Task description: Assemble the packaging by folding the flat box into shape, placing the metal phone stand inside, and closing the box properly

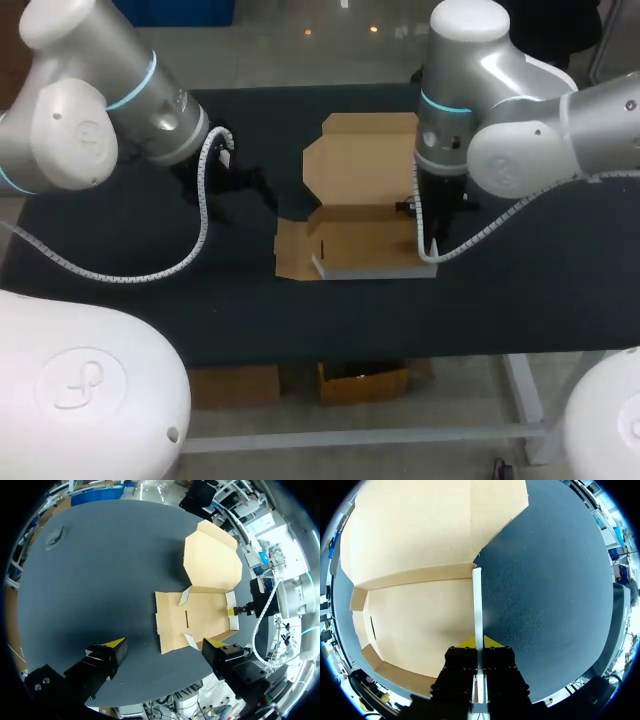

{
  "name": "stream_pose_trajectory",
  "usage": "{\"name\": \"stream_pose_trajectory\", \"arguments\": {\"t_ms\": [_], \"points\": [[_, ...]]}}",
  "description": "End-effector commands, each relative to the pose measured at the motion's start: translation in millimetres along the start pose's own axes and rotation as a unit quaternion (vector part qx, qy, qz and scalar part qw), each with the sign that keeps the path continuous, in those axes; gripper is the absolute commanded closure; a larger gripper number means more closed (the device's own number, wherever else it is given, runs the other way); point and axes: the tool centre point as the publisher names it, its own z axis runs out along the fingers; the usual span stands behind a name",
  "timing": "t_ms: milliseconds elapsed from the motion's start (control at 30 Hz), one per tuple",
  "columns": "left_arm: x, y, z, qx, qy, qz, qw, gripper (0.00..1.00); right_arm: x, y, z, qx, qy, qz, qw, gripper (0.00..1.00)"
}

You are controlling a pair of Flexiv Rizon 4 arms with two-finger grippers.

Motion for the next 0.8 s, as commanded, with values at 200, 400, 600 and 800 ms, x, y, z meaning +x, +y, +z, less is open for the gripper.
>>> {"name": "stream_pose_trajectory", "arguments": {"t_ms": [200, 400, 600, 800], "points": [[-19.1, 4.1, 29, -0.003, 0.092, -0.021, 0.996, 0.00, 1, 1, -1, 0.003, -0.002, 0.000, 1.000, 1.00], [-18.2, 7.9, 44, -0.012, 0.132, -0.013, 0.991, 0.00, 1, 1, -1, 0.003, -0.002, 0.000, 1.000, 1.00], [-8.8, 10.5, 50, -0.009, 0.156, -0.009, 0.988, 0.00, 1, 1, -1, 0.003, -0.002, 0.000, 1.000, 1.00], [-5.7, 10.2, 51, -0.012, 0.149, -0.010, 0.989, 0.00, 1, 1, -1, 0.003, -0.002, 0.000, 1.000, 1.00]]}}
